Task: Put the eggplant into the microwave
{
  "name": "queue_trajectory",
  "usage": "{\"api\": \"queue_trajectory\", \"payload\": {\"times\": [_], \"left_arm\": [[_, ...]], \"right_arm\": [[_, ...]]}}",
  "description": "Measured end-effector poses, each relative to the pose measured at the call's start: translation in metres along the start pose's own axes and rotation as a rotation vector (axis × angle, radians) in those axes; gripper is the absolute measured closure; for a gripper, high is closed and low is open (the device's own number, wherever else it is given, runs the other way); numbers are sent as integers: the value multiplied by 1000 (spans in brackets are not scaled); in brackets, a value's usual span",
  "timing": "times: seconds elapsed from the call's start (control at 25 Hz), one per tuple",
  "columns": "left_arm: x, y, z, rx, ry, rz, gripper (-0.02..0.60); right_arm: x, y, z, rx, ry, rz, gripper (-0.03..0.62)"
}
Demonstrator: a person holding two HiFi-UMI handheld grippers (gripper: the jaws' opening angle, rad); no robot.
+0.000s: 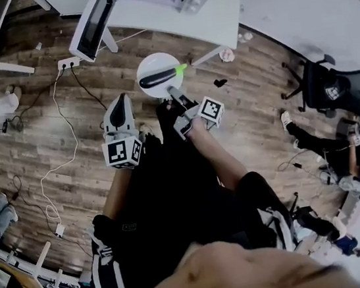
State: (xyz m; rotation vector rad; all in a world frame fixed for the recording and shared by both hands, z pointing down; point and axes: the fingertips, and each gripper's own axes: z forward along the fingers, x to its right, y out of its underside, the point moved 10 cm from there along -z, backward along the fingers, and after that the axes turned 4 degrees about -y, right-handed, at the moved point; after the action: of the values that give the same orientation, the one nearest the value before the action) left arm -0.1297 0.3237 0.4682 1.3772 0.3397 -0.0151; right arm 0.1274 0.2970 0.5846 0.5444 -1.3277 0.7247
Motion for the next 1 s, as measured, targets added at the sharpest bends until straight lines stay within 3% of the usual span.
{"api": "queue_trajectory", "payload": {"times": [0.52, 1.0], "left_arm": [[8, -19, 97, 31, -40, -8, 549], [19, -33, 169, 63, -125, -16, 549]], "right_arm": [[-12, -77, 69, -54, -2, -7, 554], [-19, -147, 127, -128, 32, -12, 554]]}}
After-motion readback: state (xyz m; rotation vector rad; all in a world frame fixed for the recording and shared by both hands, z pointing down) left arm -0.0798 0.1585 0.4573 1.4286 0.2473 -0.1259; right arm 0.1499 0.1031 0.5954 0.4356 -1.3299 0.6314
